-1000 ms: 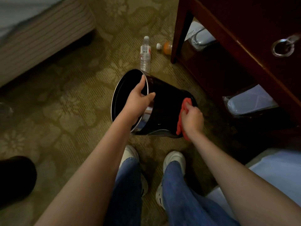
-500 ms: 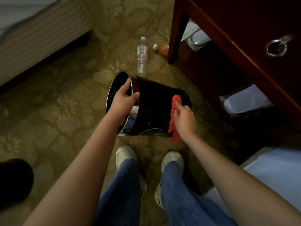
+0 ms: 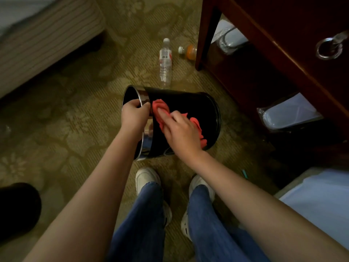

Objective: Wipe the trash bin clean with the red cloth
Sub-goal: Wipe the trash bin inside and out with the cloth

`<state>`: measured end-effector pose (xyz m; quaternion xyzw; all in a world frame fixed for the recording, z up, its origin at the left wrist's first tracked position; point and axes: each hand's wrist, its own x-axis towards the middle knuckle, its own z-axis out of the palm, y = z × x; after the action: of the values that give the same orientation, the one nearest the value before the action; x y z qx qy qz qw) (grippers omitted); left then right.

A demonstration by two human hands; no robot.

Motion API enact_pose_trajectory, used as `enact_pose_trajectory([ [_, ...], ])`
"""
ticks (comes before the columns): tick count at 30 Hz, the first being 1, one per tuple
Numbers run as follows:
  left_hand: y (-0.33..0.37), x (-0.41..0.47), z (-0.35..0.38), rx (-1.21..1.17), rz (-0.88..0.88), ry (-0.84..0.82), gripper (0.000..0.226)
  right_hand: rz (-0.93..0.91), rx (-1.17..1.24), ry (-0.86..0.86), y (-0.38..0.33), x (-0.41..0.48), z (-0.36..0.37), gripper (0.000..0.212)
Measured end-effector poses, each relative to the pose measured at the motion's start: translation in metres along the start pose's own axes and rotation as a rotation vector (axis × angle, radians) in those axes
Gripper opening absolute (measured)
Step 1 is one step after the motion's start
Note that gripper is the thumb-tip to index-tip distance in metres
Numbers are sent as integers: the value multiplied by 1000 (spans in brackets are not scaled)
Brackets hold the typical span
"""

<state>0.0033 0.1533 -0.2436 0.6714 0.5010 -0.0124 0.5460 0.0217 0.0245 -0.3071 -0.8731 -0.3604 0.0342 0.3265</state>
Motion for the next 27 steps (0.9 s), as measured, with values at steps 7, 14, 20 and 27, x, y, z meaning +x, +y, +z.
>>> enact_pose_trajectory([
  [7,6,-10,0,13,6,-13,22,603,-78,-129,66,-17,-15,43],
  [14,2,0,-5,41,-17,49,13,75,68,-61,-30,5,3,42],
  [20,0,-5,-9,34,11,29,17,373,6,-121,15,11,-4,43],
  [27,6,-8,1,112,123,10,36,472,-74,-68,38,10,-9,42],
])
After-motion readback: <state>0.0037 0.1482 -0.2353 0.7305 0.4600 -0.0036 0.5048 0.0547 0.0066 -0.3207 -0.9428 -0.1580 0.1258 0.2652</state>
